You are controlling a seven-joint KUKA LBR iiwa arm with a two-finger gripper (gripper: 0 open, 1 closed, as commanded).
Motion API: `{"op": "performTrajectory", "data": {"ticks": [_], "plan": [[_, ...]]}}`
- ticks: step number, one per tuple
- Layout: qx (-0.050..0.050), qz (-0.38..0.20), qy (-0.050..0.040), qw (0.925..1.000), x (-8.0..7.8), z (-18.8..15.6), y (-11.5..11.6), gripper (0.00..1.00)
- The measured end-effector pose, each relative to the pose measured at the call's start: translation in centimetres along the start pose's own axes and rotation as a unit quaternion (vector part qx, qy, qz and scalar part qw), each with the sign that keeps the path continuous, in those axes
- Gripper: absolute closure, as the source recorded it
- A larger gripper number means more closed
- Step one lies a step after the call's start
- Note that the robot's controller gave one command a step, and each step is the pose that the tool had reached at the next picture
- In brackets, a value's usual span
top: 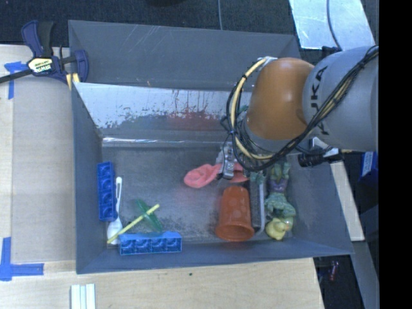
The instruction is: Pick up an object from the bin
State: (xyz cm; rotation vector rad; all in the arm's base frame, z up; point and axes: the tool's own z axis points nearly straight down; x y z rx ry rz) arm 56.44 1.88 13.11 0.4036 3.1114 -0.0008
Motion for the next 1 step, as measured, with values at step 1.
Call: {"op": "performTrajectory", "data": {"ticks": [1], "plan": [[0.0,0.02,0.0008,0.9998,-1.69,-6.99,-2.04,1.0]]}}
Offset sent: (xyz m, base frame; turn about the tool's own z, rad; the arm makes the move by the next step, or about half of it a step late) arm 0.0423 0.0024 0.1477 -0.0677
